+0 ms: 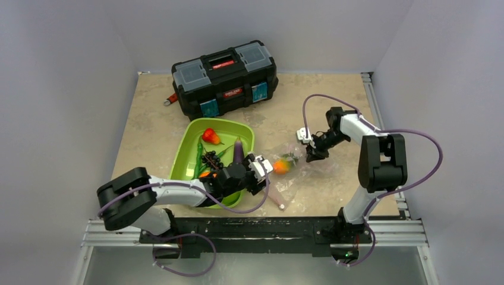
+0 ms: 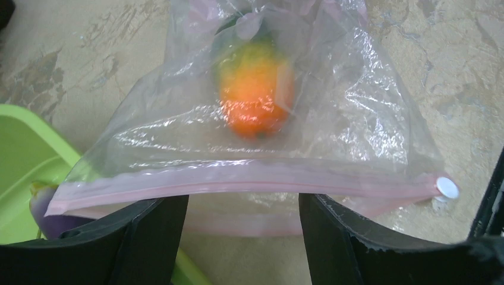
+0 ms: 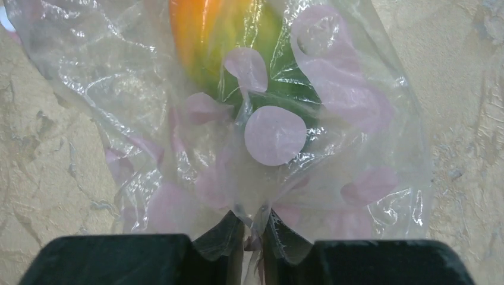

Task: Open the zip-top bag and remove the fake food
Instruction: Pick up the fake fruit from the zipper food storage bag.

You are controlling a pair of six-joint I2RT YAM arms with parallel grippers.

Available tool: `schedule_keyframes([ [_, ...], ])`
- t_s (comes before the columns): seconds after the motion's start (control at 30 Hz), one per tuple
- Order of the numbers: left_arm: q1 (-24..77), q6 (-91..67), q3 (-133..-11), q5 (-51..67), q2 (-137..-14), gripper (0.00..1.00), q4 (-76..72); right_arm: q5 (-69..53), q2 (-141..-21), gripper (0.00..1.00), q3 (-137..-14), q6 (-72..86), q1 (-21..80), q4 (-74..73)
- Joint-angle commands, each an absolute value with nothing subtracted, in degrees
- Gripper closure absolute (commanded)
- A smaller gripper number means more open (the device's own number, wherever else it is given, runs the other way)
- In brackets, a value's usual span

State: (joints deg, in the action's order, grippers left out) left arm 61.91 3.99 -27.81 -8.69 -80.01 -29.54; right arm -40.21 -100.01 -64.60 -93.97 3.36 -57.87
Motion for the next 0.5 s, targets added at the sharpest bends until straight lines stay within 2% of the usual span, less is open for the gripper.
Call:
schedule_keyframes([
  [0.0,61.70,7.78,-32.12,-7.36,-85.90,0.33,-33.10,-42.56,-100.81,0.87,-66.48,-95.20,3.35,-61.32],
  [0.27,61.69,9.62,-36.27,-9.67,-93.31,0.27,-34.27,-42.16,-100.81,0.84,-66.58,-94.62,3.35,-61.14],
  [0.47,61.62,9.03,-36.86,-13.50,-94.14,0.19,-34.86,-43.80,-99.55,0.73,-68.00,-93.76,3.69,-61.34],
])
